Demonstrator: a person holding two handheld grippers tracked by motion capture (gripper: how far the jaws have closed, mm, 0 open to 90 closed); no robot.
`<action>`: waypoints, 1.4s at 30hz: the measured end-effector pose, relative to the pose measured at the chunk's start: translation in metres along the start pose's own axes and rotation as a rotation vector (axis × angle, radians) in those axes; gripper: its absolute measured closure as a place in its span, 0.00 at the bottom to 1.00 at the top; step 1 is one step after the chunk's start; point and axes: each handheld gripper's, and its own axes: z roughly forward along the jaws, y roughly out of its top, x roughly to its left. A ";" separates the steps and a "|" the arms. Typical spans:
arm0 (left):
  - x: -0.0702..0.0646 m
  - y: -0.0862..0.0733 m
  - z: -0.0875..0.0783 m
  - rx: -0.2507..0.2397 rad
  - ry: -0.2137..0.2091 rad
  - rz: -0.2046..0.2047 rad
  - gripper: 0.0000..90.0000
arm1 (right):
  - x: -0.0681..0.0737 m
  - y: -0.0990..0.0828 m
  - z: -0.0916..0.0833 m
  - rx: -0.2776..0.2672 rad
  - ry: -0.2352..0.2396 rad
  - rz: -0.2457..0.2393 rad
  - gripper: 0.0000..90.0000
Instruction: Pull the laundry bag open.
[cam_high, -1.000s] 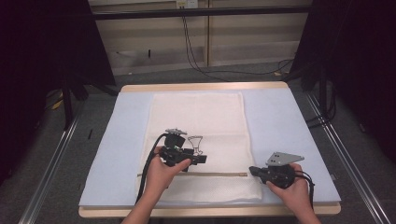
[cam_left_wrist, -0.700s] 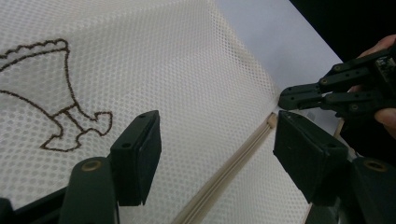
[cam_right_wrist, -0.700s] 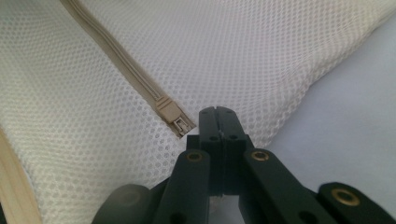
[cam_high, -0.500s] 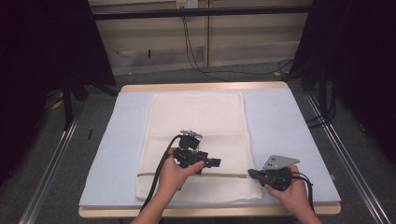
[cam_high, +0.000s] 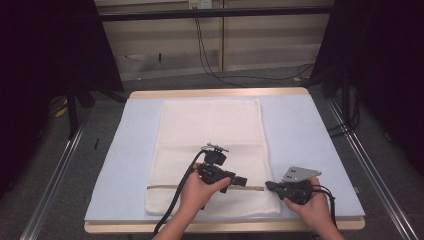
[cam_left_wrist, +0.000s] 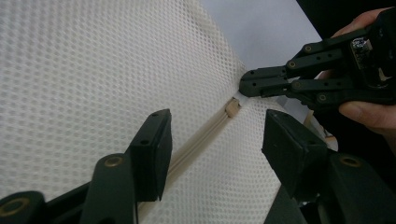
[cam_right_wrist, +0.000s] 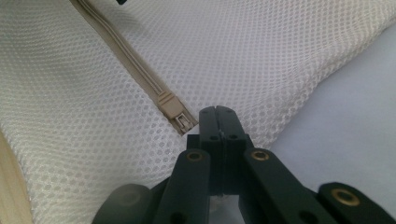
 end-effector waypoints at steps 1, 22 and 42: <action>-0.001 0.001 0.001 0.004 -0.007 -0.004 0.49 | 0.001 0.000 0.000 0.003 -0.005 -0.004 1.00; -0.009 0.003 0.036 0.083 -0.025 -0.127 0.73 | 0.004 0.001 0.000 0.007 -0.023 -0.031 1.00; -0.012 0.004 0.060 0.084 0.020 -0.230 0.86 | 0.005 0.001 0.000 0.010 -0.030 -0.032 1.00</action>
